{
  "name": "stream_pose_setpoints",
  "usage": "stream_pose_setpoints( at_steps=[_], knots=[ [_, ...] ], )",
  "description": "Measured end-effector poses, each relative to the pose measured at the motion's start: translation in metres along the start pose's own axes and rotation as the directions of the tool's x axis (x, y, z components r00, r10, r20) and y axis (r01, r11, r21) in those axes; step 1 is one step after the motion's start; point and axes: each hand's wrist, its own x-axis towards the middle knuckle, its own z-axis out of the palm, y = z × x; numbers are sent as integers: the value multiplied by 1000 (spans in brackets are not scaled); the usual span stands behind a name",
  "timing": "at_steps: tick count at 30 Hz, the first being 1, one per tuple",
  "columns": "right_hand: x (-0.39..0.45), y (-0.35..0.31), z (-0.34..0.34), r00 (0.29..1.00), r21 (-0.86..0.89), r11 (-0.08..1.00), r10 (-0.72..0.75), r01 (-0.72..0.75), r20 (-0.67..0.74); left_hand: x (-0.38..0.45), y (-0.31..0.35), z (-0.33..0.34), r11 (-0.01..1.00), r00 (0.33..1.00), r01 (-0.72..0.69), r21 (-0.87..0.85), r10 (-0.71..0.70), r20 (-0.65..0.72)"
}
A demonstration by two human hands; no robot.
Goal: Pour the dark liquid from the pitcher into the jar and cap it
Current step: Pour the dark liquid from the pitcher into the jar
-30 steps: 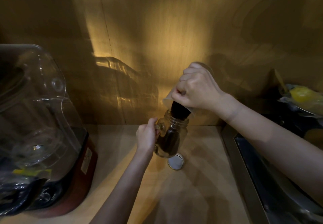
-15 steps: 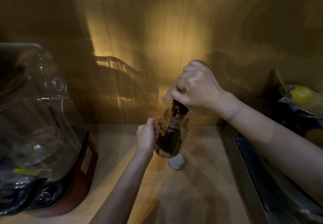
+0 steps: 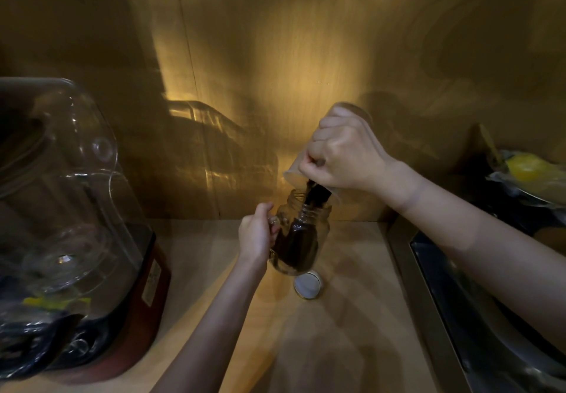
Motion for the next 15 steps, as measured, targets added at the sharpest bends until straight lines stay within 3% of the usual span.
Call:
stream_pose_setpoints(
  at_steps=[15],
  knots=[
    [4, -2, -6, 999, -60, 998, -35, 34, -13, -4, 9, 2, 1000, 999, -17, -14, 17, 31]
  ],
)
